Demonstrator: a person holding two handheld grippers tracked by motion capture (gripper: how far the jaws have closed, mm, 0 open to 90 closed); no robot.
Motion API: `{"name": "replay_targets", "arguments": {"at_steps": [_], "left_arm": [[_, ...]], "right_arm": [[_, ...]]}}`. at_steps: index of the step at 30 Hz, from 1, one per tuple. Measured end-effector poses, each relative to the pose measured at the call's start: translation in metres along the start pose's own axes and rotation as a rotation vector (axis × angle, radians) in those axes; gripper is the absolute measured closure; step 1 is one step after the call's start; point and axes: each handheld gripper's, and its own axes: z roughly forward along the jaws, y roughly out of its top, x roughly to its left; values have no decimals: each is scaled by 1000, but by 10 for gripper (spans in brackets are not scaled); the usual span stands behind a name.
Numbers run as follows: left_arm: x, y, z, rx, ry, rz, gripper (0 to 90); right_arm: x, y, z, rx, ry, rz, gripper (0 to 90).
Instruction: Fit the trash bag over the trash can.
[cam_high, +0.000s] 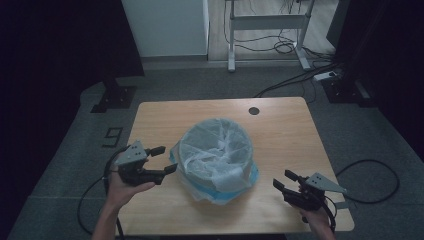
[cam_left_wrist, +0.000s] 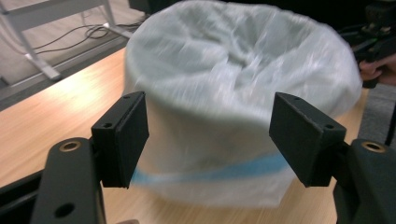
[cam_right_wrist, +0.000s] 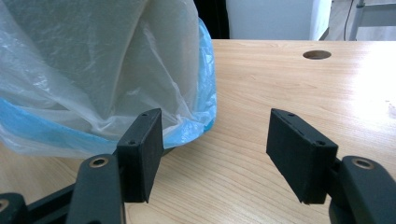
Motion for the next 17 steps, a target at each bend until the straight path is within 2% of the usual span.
{"name": "replay_targets", "arguments": {"at_steps": [4,9,17], "left_arm": [[2,-21,-11,-4,27,-25,279],[6,-40,-17,3,37,-54,279],[10,-46,-17,12,55,-73,277]], "right_arm": [[-2,-1,0,2,-9,1,355],[-4,-2,-1,5,-19,7,354],[-8,-4,1,12,-20,9,349]]}}
